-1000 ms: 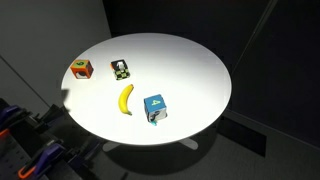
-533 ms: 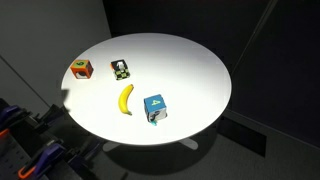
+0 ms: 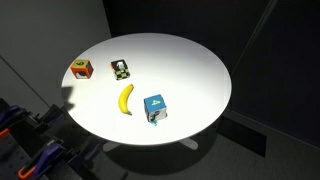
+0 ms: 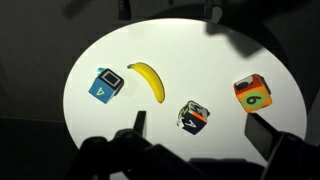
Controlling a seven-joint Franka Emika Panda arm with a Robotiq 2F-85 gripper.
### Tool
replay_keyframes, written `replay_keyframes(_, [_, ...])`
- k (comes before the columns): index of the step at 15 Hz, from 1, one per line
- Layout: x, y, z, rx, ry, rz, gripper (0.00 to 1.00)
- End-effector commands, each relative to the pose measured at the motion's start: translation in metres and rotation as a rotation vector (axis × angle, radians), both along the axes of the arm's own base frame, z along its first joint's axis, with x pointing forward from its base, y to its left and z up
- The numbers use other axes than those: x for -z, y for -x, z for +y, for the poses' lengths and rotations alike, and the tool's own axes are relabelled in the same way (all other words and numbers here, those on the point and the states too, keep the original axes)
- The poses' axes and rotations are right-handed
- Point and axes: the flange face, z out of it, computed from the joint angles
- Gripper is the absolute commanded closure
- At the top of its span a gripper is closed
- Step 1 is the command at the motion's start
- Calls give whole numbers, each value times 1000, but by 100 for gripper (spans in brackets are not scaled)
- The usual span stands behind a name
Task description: Move the black cube towards the edge of the table
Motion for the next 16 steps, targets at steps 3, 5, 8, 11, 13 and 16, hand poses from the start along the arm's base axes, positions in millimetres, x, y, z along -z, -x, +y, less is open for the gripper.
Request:
replay_keyframes(3, [-17,-35,-13,-89,-157,-41,0])
replay_keyframes(5, [-15,-48,-22,-106,-198,-42,0])
replay_keyframes(8, [-4,-72,-37,-117,-226,-32,0])
replay_keyframes(11, [8,-97,-53,-114,-239,-7,0])
replay_keyframes(13, [17,-111,-62,-104,-249,8,0])
replay_keyframes(16, [36,-130,-78,-54,-272,48,0])
